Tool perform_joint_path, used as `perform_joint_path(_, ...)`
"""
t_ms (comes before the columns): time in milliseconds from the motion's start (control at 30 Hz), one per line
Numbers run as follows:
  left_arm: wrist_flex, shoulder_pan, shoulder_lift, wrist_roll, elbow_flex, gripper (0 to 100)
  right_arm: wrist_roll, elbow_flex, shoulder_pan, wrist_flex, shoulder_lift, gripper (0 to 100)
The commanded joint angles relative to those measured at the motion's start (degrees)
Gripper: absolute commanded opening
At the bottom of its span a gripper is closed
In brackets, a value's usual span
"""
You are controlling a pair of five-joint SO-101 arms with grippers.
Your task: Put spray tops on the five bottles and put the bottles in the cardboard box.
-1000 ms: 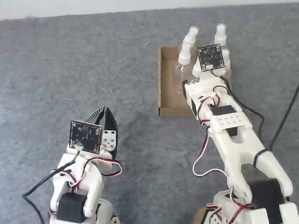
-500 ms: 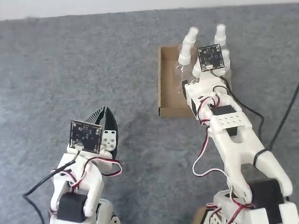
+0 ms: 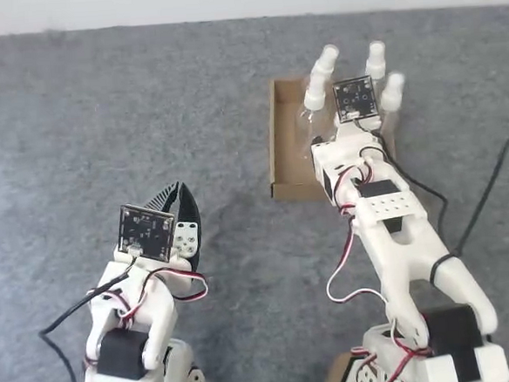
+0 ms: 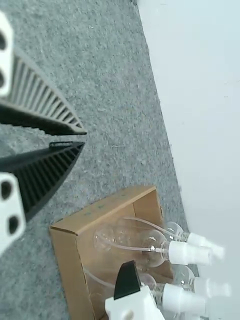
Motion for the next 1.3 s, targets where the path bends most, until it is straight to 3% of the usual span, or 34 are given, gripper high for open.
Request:
perform_joint_path(0, -1.6, -0.2, -0.6, 0.1, -0.4, 1, 1.1, -0.6, -0.8, 0.7, -1.1, 24.6)
perform_joint_path(533, -1.6, -0.2, -0.6, 0.1, -0.4, 1, 1.1, -0.5, -0.3, 1.0, -3.7, 24.6)
perform_joint_path(733, -1.6, -0.2, -0.6, 0.1, -0.4, 1, 0.7, -0.4, -0.7, 8.7, -11.8, 24.6)
perform_joint_path(1100, -1.6, -0.3, -0.6, 0.1, -0.4, 1, 1.1, -0.4, -0.3, 9.7, -19.6, 24.6)
perform_joint_path(1267, -1.6, -0.3, -0.6, 0.1, -0.4, 1, 1.1, -1.9, -0.7, 16.4, -25.6, 24.6)
